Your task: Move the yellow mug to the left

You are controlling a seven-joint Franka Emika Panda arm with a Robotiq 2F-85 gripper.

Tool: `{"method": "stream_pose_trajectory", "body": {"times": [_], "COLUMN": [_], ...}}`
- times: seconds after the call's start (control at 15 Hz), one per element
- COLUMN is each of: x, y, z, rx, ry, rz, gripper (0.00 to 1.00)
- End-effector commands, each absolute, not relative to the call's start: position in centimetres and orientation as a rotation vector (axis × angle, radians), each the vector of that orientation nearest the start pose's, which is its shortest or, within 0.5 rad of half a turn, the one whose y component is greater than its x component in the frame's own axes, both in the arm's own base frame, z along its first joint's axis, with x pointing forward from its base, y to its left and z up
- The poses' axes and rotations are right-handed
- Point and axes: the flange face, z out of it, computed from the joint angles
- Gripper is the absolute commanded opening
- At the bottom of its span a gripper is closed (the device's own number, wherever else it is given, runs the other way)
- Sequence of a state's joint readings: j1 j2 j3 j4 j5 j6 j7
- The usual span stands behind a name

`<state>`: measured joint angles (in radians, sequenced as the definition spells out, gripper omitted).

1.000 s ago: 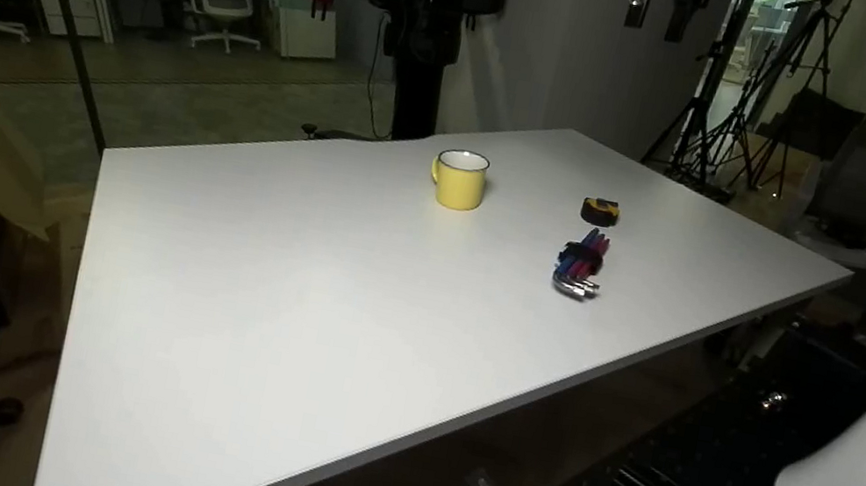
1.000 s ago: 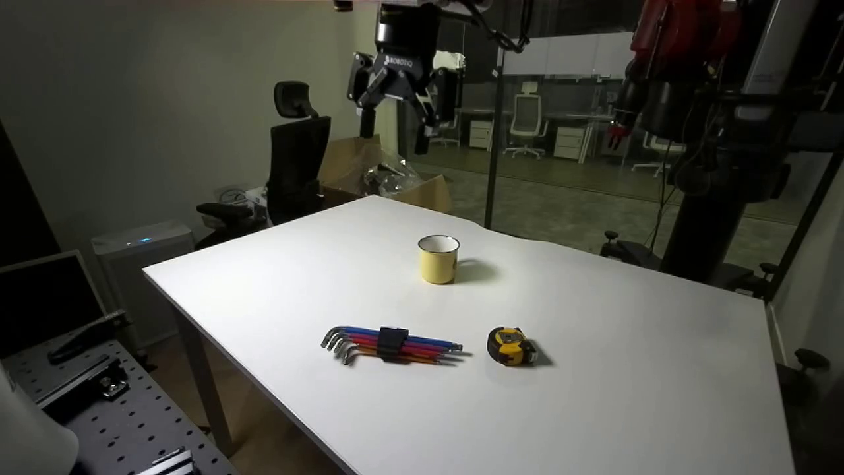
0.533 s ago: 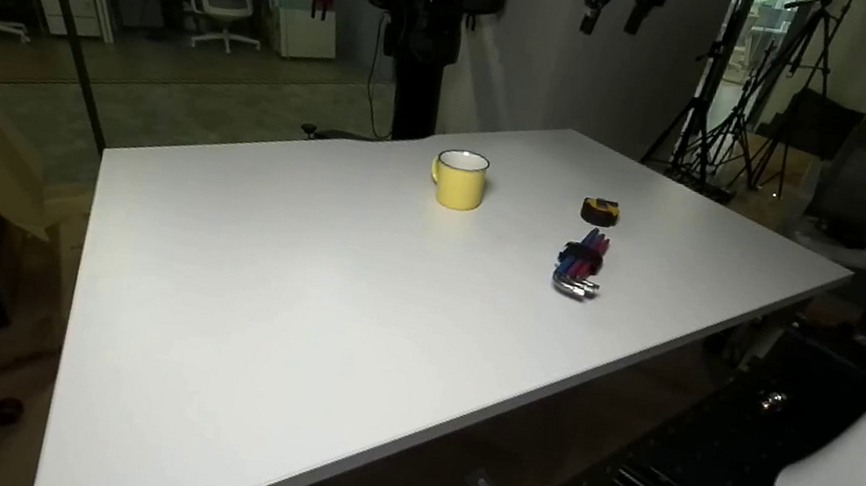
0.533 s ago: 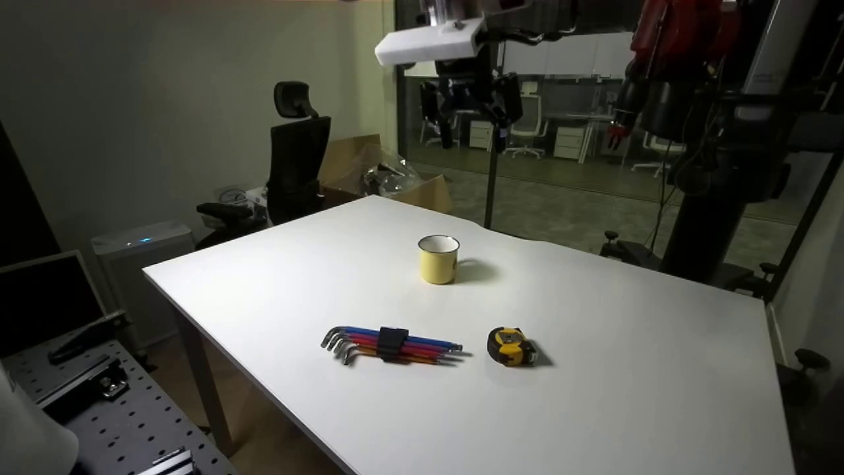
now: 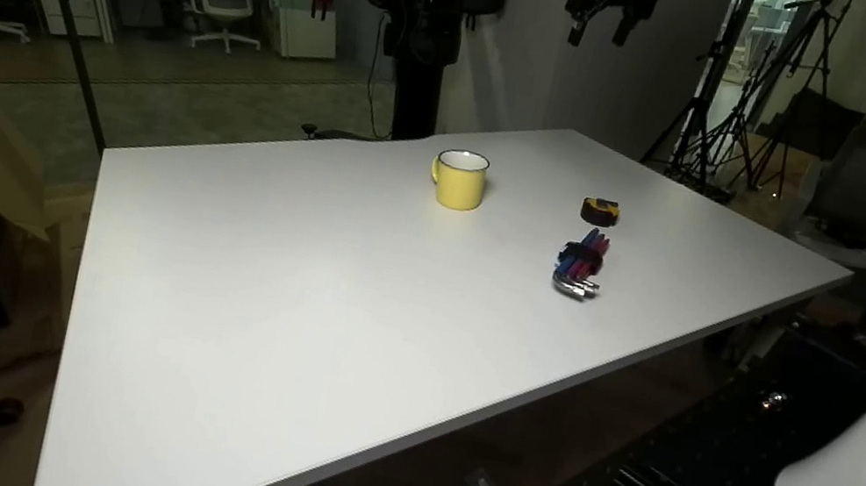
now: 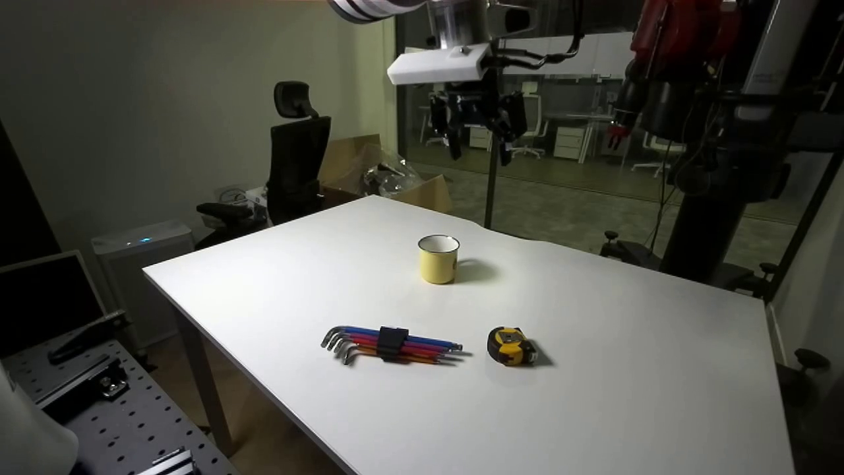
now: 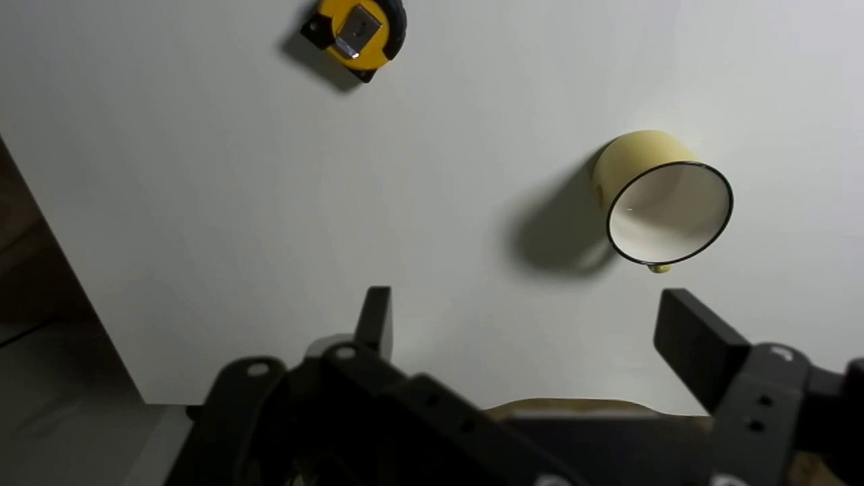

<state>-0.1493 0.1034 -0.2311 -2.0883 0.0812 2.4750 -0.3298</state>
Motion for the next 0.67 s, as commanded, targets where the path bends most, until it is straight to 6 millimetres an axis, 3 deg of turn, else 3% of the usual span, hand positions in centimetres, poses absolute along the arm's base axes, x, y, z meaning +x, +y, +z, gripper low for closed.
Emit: {"method": "stream_pose_trajectory", "body": {"times": [0.0, 0.4, 0.53, 0.6], "x": [59.9, 66.5, 68.7, 66.0], "y": [-21.4, -19.8, -19.7, -19.5], "z": [38.5, 31.6, 29.8, 30.5], "rx": [-3.104, -3.109, -3.144, -3.12], "ry": [0.255, 0.374, 0.424, 0.339], "rz": [-0.359, -0.003, 0.01, -0.017], "gripper": [1.0, 1.0, 1.0, 1.0]}}
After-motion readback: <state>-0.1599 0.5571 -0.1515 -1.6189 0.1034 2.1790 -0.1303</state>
